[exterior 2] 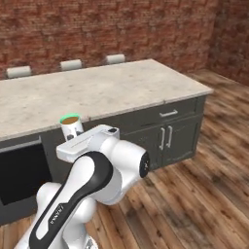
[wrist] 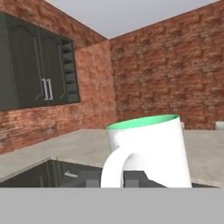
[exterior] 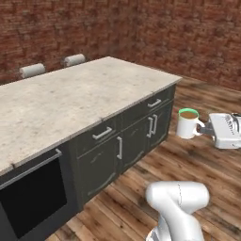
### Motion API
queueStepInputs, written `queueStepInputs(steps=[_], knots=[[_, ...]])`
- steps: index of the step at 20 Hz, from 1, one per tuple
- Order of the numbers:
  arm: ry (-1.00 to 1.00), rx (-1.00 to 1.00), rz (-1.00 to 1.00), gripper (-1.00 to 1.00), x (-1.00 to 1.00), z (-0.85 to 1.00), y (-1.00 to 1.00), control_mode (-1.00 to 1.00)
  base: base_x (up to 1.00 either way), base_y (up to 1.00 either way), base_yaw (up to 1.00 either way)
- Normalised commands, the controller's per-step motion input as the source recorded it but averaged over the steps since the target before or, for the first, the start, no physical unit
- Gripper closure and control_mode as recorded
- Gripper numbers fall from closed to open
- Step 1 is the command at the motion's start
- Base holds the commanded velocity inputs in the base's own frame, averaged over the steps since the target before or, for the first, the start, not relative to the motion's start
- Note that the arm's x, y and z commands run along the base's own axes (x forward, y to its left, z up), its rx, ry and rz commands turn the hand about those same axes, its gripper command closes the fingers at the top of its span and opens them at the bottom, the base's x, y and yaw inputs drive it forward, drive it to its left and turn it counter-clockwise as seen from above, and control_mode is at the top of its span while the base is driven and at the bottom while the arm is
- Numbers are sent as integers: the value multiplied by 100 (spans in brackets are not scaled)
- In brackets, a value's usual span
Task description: Pick up the brewed coffee from the coffee machine and place it next to the breakfast plate on the dining counter.
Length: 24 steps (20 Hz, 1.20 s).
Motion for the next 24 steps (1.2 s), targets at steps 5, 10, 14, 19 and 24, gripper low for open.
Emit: queueStepInputs(steps=[5,10,14,19,24], knots=[[0,0,0,100,0,0,0,100,67,-29,43],[0,0,0,100,0,0,0,100,65,-86,37],[0,0,0,100,0,0,0,100,62,-97,38],[0,0,0,100,0,0,0,100,55,-100,35],[0,0,0,100,0,0,0,100,42,-100,30]])
